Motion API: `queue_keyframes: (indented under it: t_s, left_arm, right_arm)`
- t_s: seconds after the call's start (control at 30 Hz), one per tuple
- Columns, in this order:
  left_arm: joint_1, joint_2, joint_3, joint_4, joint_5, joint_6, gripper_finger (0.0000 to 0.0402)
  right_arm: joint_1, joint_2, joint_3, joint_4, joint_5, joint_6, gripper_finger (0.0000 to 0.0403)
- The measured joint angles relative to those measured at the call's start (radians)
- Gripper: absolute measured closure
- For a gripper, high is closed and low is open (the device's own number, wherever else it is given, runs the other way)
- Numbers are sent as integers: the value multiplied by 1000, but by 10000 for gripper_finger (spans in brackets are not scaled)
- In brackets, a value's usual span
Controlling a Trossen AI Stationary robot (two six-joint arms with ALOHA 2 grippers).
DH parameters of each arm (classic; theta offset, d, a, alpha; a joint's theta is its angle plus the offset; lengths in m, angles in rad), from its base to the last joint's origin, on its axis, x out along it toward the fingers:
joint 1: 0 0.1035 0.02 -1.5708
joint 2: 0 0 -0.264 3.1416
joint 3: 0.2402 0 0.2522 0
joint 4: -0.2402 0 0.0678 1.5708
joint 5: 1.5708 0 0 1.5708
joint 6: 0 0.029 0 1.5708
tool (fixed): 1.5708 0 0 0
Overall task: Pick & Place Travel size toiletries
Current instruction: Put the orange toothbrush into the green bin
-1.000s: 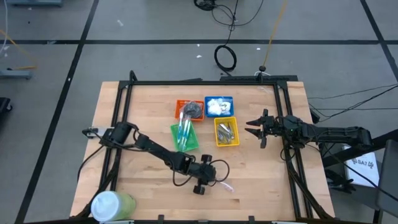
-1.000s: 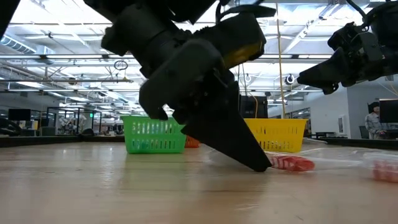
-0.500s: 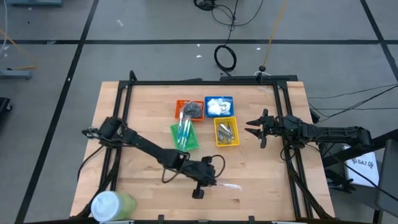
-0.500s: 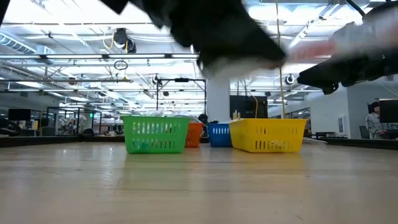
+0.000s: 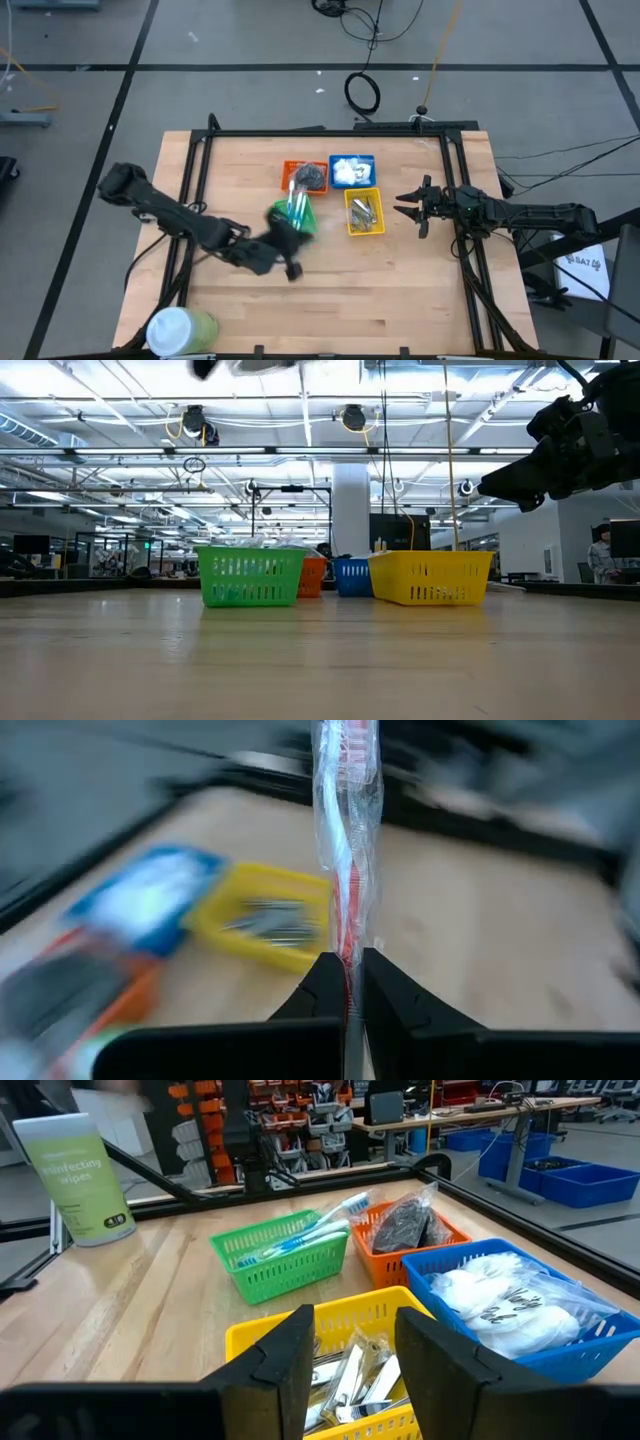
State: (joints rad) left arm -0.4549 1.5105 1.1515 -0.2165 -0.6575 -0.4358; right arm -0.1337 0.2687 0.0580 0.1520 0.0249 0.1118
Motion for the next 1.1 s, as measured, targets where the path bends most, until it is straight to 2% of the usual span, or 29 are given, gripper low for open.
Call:
queue_keyframes:
  t_s: [0.1, 0.17, 0.27, 0.33, 0.47, 0.57, 0.73, 0.93, 1.1]
  left_arm:
    - [-9, -86, -143, -8, -219, -279, 397]
    - [-12, -121, -261, 0, -320, -482, 397]
    - [-12, -135, -440, 141, -413, -779, 398]
    - [-11, -127, -547, 285, -439, -875, 397]
    - [13, -56, -668, 609, -443, -866, 397]
    - [30, -13, -678, 752, -429, -807, 397]
    - [61, 51, -656, 806, -390, -756, 374]
    - [98, 117, -654, 808, -311, -875, 330]
    - [103, 167, -654, 820, -312, -885, 285]
  right_arm:
    - [0, 0, 0, 0, 0, 0, 273]
    - [0, 0, 0, 0, 0, 0, 273]
    - [0, 0, 0, 0, 0, 0, 273]
    - [0, 0, 0, 0, 0, 0, 273]
    - [0, 0, 0, 0, 0, 0, 273]
    - [0, 0, 0, 0, 0, 0, 273]
    - [0, 0, 0, 0, 0, 0, 273]
    - [0, 0, 0, 0, 0, 0, 273]
    - [0, 0, 0, 0, 0, 0, 273]
